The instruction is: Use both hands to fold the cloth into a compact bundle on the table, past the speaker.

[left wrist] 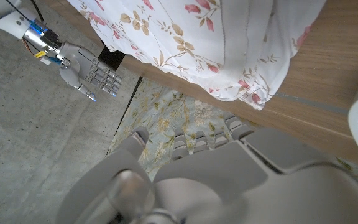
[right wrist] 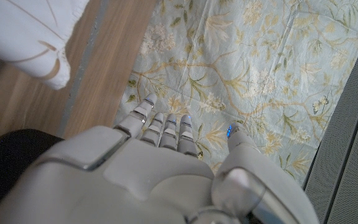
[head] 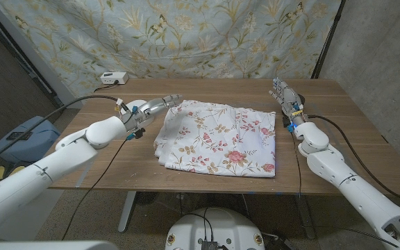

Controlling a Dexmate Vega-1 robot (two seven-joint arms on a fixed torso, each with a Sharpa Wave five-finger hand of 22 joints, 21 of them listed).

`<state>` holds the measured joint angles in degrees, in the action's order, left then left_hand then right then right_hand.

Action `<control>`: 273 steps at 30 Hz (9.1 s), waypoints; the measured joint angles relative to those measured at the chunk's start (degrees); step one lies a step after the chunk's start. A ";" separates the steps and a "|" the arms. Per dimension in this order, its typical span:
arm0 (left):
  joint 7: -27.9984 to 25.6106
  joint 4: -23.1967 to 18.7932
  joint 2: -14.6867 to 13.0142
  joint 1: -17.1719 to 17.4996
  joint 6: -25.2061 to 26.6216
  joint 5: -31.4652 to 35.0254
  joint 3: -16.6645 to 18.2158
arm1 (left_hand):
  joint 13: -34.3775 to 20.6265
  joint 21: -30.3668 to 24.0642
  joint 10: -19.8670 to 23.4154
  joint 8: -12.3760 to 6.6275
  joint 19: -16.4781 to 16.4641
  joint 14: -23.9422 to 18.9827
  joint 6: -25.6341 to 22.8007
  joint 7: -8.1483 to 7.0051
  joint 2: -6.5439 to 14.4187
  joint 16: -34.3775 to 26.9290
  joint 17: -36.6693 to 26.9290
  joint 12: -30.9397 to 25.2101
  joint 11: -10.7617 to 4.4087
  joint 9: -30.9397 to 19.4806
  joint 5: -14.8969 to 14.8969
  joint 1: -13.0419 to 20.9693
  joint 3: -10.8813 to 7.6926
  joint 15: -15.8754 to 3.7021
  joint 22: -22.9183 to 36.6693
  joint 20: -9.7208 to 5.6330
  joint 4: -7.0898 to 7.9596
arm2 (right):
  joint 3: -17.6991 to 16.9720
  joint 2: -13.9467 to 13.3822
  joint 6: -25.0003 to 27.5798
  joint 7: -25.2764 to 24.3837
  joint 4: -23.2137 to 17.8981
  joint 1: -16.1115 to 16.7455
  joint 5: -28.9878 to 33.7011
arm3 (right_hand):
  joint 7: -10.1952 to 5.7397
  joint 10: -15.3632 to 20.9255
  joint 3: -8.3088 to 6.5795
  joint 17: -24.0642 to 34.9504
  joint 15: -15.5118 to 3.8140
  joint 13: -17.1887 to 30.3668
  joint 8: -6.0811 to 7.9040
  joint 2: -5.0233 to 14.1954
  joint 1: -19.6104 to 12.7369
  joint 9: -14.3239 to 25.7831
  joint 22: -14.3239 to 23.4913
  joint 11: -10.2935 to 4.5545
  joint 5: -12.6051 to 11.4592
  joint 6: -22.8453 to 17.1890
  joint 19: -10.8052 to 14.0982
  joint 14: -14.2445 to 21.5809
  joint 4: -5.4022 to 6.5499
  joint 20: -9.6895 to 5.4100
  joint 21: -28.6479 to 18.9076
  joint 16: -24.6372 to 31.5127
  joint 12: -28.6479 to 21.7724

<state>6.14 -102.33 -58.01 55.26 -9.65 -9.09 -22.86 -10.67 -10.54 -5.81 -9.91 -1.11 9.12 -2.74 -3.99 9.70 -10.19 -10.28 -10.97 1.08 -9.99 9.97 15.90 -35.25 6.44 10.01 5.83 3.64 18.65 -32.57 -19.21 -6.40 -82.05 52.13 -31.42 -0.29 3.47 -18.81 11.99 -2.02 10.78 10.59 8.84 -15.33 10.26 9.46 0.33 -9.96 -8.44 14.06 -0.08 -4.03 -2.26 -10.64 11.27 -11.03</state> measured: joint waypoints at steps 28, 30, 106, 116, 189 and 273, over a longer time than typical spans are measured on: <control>-1.25 -9.22 -7.02 7.13 8.51 6.64 2.51 | 0.00 -0.32 -2.82 0.38 3.02 0.31 5.21 -1.67 0.76 -0.01 -0.27 -0.03 -0.67 0.00 0.00 -4.39 0.49 -0.30 -0.01 0.48 4.61 | -1.03 -1.65 0.47 -1.35 -0.46 -0.11 1.68 | 0.10 -0.34 0.00 0.01 0.40 0.00 -0.27 0.00 0.00 0.00 0.00 0.27 0.00 0.86 -0.82 -1.03 0.01 -0.18 0.00 0.00 0.26; -0.87 -11.27 -8.17 8.07 9.24 6.59 2.46 | 0.00 -0.32 -3.02 0.38 3.19 0.31 5.83 -1.74 0.69 -0.01 -0.27 -0.03 -0.47 0.00 0.00 -4.74 0.26 -0.30 -0.01 0.31 4.85 | -1.13 -1.74 0.47 -1.38 -0.36 -0.17 1.97 | 0.10 -0.34 0.00 0.01 0.40 0.00 -0.27 0.00 0.00 0.00 0.00 0.27 0.00 0.86 -0.82 -1.03 0.01 -0.18 0.00 0.00 0.26; 5.83 -27.58 -23.20 12.78 27.82 12.33 1.10 | -0.12 -1.20 1.33 -1.34 5.09 0.71 1.05 -1.49 0.99 -1.34 -0.63 -2.22 -1.51 -0.28 0.00 -15.46 0.97 0.33 0.24 -0.21 7.60 | -4.73 -6.88 1.01 -3.41 -5.88 4.30 4.32 | -0.22 -2.39 0.15 0.02 1.74 0.00 -0.27 -0.23 0.23 -0.01 -0.01 0.27 0.00 2.64 -2.96 -2.97 -0.15 0.11 0.28 0.00 0.25; 8.87 -27.46 -21.97 10.27 29.06 13.80 -0.82 | -0.12 -1.20 1.43 -1.62 5.10 0.71 0.37 -1.63 1.07 -1.34 -0.63 -2.21 -1.61 -0.27 0.00 -15.54 0.97 0.32 0.27 -0.21 7.60 | -5.57 -9.64 4.98 -4.43 -9.96 5.56 5.32 | -0.21 -2.19 0.15 0.02 2.35 0.00 0.02 -0.23 0.23 -0.01 -0.01 1.09 0.00 2.63 -3.58 -3.17 -0.15 -0.10 0.28 0.00 0.25; 15.25 -24.82 -17.94 4.71 28.21 17.23 -4.70 | -0.15 -1.21 1.60 -0.84 5.15 0.92 0.39 -1.64 1.07 -1.34 -0.67 -1.83 -1.79 -0.29 0.00 -15.53 0.71 0.11 0.38 -0.24 7.83 | 5.30 -28.27 43.00 11.07 -23.95 -6.56 9.91 | 7.35 14.93 -1.04 -1.05 6.12 1.32 1.94 -7.76 -9.58 0.27 -0.01 5.69 0.00 -5.39 -0.58 9.22 -6.08 4.73 -0.39 2.51 -4.23; 15.69 -23.51 -16.75 4.22 27.49 16.88 -5.28 | -0.14 -1.17 1.92 -0.82 5.33 0.92 -0.53 -2.56 1.07 -0.95 -0.25 -1.32 -2.12 -0.31 0.00 -15.53 -0.87 -0.31 0.09 -0.42 7.18 | 20.56 -21.74 56.98 24.74 -17.43 -22.08 19.44 | 8.45 26.25 -0.39 4.82 4.65 12.68 1.05 -11.60 -18.63 1.35 0.07 5.65 -1.84 -9.10 3.33 26.21 -5.43 7.38 -1.18 8.57 -18.70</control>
<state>21.82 -125.84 -74.76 59.49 17.83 7.79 -28.14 -10.81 -11.72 -3.89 -10.73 4.21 10.04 -3.27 -6.56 10.77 -11.14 -10.53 -12.29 -1.04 -10.30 9.97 0.37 -36.13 6.13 10.10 5.41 10.82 39.21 -54.31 37.77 18.34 -99.48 30.06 -11.98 8.16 29.72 -19.20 16.81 2.63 23.46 11.64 -2.76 -33.96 11.61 9.54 5.98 -11.80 -17.53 17.39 26.13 -9.47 5.12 -11.82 19.85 -29.73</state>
